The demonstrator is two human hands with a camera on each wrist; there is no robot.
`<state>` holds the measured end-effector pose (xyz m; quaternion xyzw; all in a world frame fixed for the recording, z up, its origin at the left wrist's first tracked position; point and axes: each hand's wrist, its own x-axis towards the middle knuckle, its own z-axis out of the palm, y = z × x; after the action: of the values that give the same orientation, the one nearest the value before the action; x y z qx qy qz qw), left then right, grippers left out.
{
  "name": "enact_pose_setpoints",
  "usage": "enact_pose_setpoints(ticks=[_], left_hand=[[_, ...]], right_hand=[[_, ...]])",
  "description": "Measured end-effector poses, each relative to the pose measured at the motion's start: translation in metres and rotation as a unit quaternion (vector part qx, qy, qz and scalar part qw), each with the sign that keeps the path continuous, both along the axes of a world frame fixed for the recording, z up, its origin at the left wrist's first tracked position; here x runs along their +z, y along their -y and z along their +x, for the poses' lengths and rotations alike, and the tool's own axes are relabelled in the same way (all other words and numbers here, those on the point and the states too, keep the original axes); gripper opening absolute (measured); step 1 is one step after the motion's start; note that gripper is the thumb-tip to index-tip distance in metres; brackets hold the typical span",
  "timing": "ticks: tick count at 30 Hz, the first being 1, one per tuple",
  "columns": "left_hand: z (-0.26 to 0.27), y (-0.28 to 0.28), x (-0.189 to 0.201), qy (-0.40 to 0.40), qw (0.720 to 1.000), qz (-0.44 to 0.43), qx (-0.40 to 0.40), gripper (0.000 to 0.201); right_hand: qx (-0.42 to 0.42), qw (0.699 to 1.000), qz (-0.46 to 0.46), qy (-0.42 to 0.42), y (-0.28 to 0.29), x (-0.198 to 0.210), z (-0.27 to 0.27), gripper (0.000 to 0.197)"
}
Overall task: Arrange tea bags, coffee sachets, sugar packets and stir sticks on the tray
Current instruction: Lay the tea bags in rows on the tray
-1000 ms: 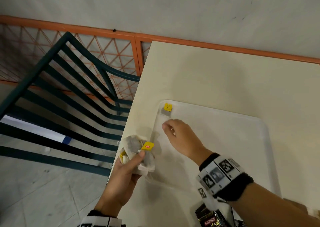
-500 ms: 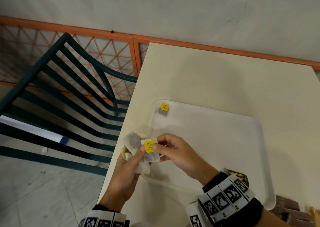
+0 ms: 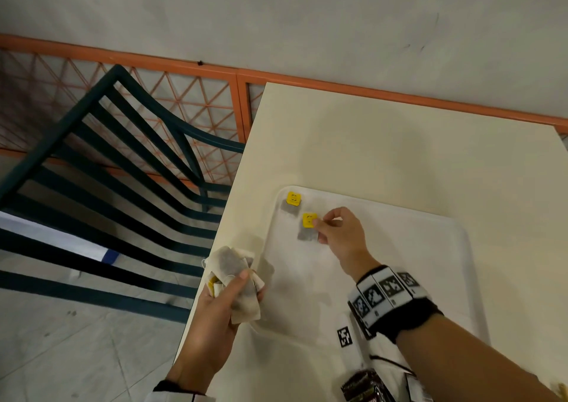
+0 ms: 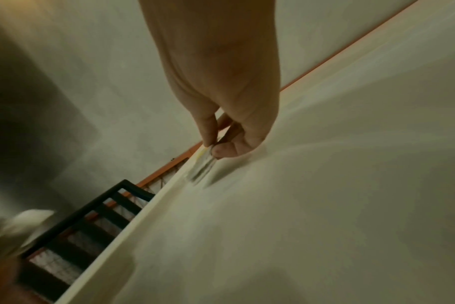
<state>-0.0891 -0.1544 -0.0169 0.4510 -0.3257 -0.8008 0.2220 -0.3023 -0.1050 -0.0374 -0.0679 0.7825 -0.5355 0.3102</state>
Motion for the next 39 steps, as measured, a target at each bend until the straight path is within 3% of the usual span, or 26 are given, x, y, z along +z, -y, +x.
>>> enact_pose_setpoints(ticks=[8, 15, 20, 23, 27, 31, 39], left_hand=[[0.005, 0.007, -0.004, 0.011, 1.000, 0.013, 0.003, 0.040], [0.001, 0.007, -0.003, 0.007, 1.000, 0.005, -0.005, 0.024], [-0.005, 0.007, 0.004, -0.033, 0.999, 0.025, -0.008, 0.036], [-0.006, 0.007, 0.005, -0.051, 0.998, 0.030, -0.011, 0.042], [-0.009, 0.005, 0.002, -0.036, 0.999, 0.018, -0.021, 0.033], [-0.011, 0.003, 0.002, -0.027, 0.999, 0.010, -0.025, 0.028], [-0.011, 0.001, 0.004, -0.020, 1.000, 0.013, -0.013, 0.033]], right_hand=[[0.051, 0.989, 0.063, -0.125, 0.025, -0.015, -0.028, 0.007], [0.061, 0.977, 0.075, -0.191, 0.031, -0.014, -0.031, 0.010], [0.081, 0.964, 0.101, -0.234, 0.029, -0.015, -0.030, 0.013], [0.122, 0.930, 0.116, -0.328, 0.026, -0.012, -0.022, 0.015], [0.256, 0.843, 0.111, -0.460, 0.022, -0.012, 0.003, 0.032], [0.354, 0.809, 0.164, -0.440, 0.020, -0.015, 0.016, 0.045], [0.369, 0.826, 0.144, -0.400, 0.020, -0.009, 0.014, 0.045]])
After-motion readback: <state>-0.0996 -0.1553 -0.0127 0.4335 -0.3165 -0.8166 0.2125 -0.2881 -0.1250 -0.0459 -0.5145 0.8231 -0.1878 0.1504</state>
